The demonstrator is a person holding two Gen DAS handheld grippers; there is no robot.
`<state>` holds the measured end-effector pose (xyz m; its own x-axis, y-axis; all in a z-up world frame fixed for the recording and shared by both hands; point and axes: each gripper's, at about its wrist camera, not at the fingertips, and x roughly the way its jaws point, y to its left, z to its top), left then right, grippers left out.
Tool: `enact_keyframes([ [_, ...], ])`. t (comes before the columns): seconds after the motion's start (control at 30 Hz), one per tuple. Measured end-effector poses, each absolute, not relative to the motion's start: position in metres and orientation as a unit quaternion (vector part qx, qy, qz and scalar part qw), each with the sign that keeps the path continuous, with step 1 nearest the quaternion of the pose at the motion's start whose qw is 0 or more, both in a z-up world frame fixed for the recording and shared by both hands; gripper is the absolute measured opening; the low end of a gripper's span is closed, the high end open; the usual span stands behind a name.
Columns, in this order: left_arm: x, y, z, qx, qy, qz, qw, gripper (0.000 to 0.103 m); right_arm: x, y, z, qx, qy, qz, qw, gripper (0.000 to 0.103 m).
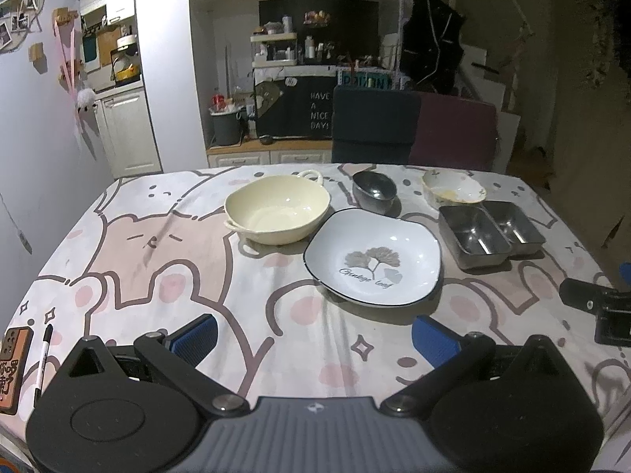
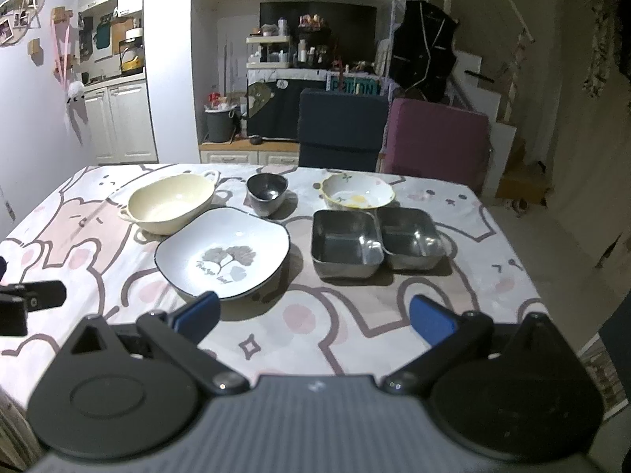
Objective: Organize plates and bowls
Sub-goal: 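Move both grippers toward the white ginkgo-print square plate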
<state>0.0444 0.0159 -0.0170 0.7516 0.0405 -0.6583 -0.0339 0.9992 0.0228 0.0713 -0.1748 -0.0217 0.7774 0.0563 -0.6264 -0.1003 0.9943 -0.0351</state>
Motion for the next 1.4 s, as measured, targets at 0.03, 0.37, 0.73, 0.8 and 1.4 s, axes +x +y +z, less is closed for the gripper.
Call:
enact_keyframes([
  [0.03,0.048,0.017,-0.018,0.005,0.355,0.022,0.935,0.103,0.074,-0.173,-0.023,-0.033,0.334,0.043,0.941,0.103],
  [0.37,0.088,0.018,-0.026,0.011,0.374,0.025,0.927,0.103,0.105,-0.157,-0.033,-0.031,0.365,0.053,0.929,0.103],
  [0.73,0.128,0.025,-0.025,0.026,0.370,0.028,0.928,0.103,0.131,-0.155,-0.036,-0.004,0.370,0.040,0.928,0.103],
  [0.8,0.136,0.028,-0.025,0.025,0.371,0.028,0.928,0.103,0.138,-0.155,-0.036,0.004,0.370,0.038,0.928,0.103],
  [1.4,0.227,0.045,-0.037,-0.010,0.386,0.026,0.922,0.103,0.224,-0.164,-0.063,0.081,0.397,0.063,0.912,0.103],
])
